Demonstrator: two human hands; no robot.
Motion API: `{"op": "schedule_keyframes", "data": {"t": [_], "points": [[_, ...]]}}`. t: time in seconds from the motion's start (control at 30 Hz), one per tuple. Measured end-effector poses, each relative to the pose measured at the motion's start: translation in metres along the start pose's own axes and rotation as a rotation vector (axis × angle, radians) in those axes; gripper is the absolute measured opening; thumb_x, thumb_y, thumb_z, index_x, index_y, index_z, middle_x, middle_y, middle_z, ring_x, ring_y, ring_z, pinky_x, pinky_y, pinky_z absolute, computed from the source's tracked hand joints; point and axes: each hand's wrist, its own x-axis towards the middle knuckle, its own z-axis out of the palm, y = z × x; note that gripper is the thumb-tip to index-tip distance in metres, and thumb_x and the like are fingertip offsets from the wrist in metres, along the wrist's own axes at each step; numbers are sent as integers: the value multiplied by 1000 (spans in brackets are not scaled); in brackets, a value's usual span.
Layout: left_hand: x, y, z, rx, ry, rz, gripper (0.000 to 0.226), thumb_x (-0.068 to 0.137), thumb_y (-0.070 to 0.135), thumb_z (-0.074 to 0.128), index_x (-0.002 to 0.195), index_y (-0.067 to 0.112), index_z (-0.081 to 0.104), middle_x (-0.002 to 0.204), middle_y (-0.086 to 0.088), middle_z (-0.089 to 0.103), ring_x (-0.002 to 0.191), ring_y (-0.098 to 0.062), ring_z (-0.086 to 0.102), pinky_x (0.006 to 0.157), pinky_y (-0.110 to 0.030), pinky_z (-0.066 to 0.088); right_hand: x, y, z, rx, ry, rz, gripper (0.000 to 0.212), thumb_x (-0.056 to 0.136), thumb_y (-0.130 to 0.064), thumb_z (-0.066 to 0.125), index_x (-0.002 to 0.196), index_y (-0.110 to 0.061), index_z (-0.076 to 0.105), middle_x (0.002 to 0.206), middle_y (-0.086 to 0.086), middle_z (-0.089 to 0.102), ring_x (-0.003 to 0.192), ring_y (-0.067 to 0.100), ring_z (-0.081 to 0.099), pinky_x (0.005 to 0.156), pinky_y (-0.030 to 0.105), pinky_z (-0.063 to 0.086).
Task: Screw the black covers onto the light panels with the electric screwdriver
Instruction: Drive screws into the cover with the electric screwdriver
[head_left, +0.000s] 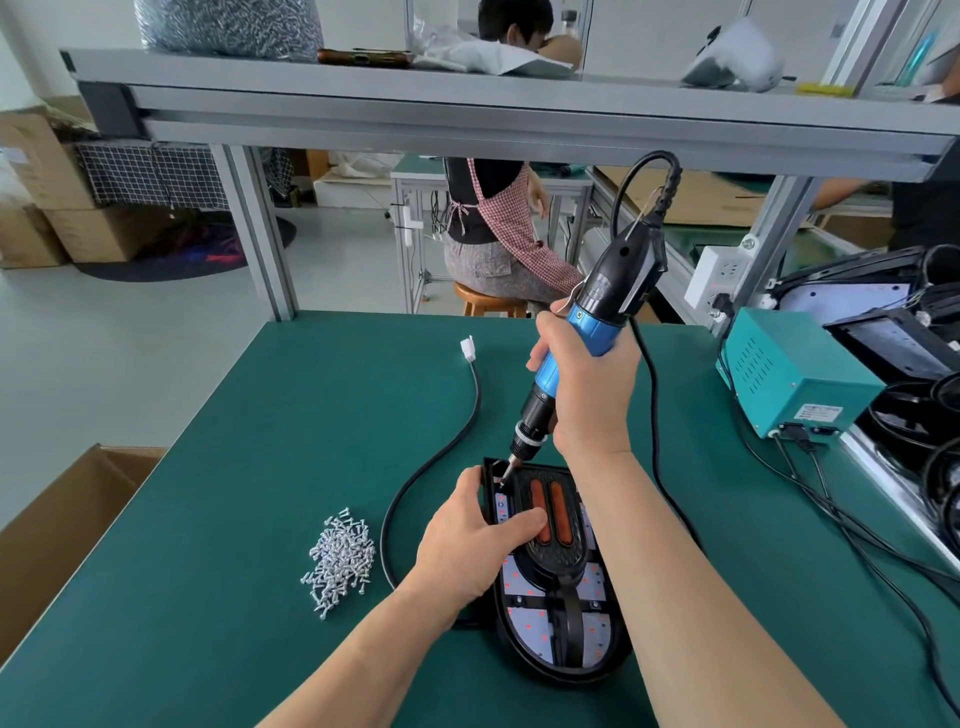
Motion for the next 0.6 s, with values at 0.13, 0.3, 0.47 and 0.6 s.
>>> {"op": "schedule_keyframes", "data": {"t": [0.13,0.3,0.47,0.6], "points": [[1,-1,1,-11,3,-2,42,60,59,74,92,63,46,99,21,72,101,-10,68,98,-43,52,0,1,1,-6,-6,-8,14,77,-4,65,80,-12,54,58,8,49,47,17,49,50,23,45],[2,-3,-1,-45,-16,-7,42,61,57,75,86,73,46,93,30,70,101,-8,67,96,-39,52,-1,4,0,-17,-36,-25,15,77,-2,62,79,-14,54,55,4,51,47,16,49,51,24,46],[1,-2,0,-77,-23,-21,86,61,57,77,136,31,43,102,24,70,107,-7,65,102,-39,49,-5,5,3,-54,-88,-40,13,75,0,59,78,-8,50,56,3,49,48,15,48,51,25,45],[1,-1,0,-30,8,-25,48,62,53,78,99,69,51,102,18,72,102,-12,68,98,-40,51,-9,4,9,-85,-156,-74,14,73,4,58,77,-6,48,56,5,47,47,16,45,49,23,42]]}}
